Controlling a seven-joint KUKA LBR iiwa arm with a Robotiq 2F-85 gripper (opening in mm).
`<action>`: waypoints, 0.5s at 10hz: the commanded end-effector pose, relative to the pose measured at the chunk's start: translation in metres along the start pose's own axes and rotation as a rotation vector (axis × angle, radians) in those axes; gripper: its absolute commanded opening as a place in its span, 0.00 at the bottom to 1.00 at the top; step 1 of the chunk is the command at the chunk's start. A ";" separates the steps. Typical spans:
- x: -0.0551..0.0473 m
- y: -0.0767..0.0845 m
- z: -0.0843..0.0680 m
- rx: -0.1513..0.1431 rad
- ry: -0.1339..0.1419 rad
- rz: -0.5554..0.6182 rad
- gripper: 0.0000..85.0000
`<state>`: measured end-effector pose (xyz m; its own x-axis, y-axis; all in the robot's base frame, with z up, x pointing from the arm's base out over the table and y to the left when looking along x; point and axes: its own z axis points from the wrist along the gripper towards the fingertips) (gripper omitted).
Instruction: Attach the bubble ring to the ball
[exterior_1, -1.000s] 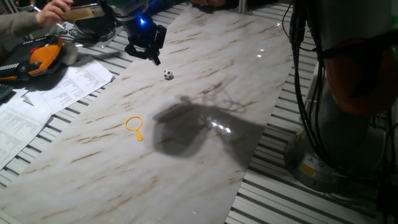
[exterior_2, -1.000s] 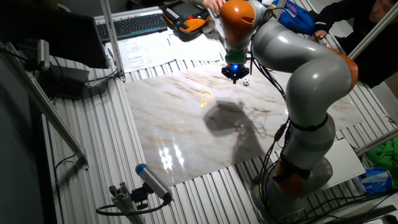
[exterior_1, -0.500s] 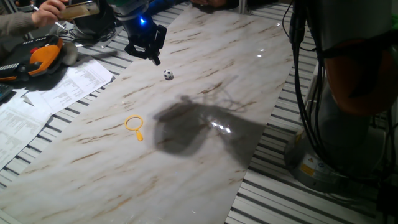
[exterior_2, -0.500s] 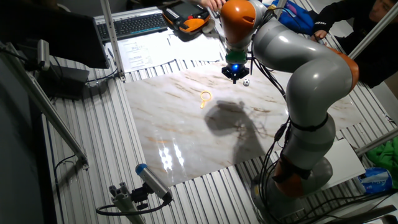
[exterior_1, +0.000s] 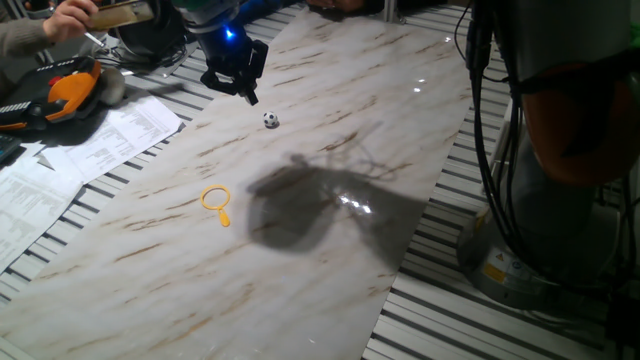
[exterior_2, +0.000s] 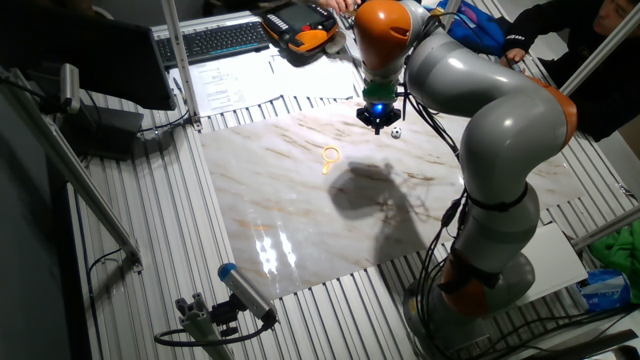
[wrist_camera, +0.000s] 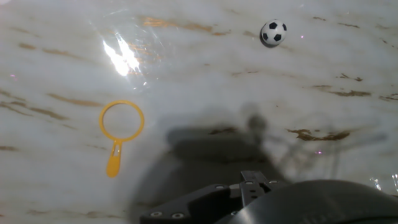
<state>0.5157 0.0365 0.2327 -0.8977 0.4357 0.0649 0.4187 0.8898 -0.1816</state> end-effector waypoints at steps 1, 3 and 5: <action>0.000 0.000 0.000 0.000 -0.002 -0.001 0.00; 0.000 0.000 0.000 0.003 0.004 -0.003 0.00; 0.000 0.000 0.000 0.001 0.008 -0.004 0.00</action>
<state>0.5157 0.0365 0.2327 -0.8984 0.4329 0.0733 0.4147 0.8915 -0.1825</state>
